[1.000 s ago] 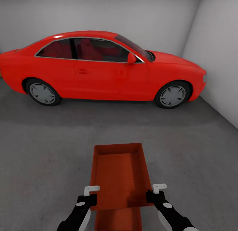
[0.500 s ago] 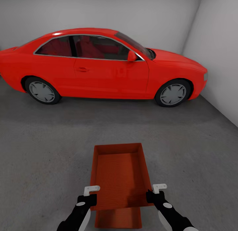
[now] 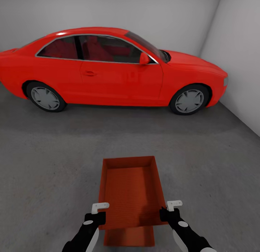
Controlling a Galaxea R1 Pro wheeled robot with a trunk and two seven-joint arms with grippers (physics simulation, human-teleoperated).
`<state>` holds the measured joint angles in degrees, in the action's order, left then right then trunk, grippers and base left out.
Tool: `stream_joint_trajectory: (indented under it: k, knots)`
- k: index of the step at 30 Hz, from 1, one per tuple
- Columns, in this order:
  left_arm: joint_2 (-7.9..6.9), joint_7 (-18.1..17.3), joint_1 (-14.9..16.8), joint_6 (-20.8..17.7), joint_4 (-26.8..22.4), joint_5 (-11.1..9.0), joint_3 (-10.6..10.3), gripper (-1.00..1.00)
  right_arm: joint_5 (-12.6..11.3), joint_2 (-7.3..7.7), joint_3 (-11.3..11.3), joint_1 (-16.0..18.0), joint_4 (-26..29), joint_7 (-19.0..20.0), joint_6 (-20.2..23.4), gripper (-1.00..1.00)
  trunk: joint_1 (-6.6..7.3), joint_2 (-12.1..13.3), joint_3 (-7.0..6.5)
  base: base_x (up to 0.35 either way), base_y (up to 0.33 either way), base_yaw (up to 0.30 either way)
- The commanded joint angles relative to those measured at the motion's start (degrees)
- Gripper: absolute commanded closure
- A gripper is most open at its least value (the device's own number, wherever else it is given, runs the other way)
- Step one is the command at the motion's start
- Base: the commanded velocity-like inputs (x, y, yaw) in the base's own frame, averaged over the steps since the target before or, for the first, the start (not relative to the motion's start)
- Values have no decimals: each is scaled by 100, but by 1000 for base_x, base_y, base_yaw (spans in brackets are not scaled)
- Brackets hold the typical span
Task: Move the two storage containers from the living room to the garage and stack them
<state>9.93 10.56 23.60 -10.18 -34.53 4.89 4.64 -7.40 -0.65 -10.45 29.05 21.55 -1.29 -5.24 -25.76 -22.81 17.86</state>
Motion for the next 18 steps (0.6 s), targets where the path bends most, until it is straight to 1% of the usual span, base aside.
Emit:
stream_joint_trajectory:
  k: [1,6,11,14,18]
  knots:
    - [6,7,4,-37,-94,65,19,100,-95,21,-97,5,-18,41,-21,100,-3,-11,20,0,0,0]
    - [6,7,4,-37,-90,65,19,100,-95,21,-97,5,-15,41,-21,100,-3,-11,62,0,0,0]
    - [6,7,4,-37,-94,65,19,100,-97,21,-97,5,-17,41,-21,100,-3,-11,71,0,0,-6]
    - [6,7,4,-37,-93,65,19,100,-102,21,-97,5,-16,41,-21,100,-3,-11,72,0,0,-153]
    - [6,7,4,-37,-91,65,19,100,-104,21,-97,5,-18,41,-21,100,-3,-11,72,0,0,-262]
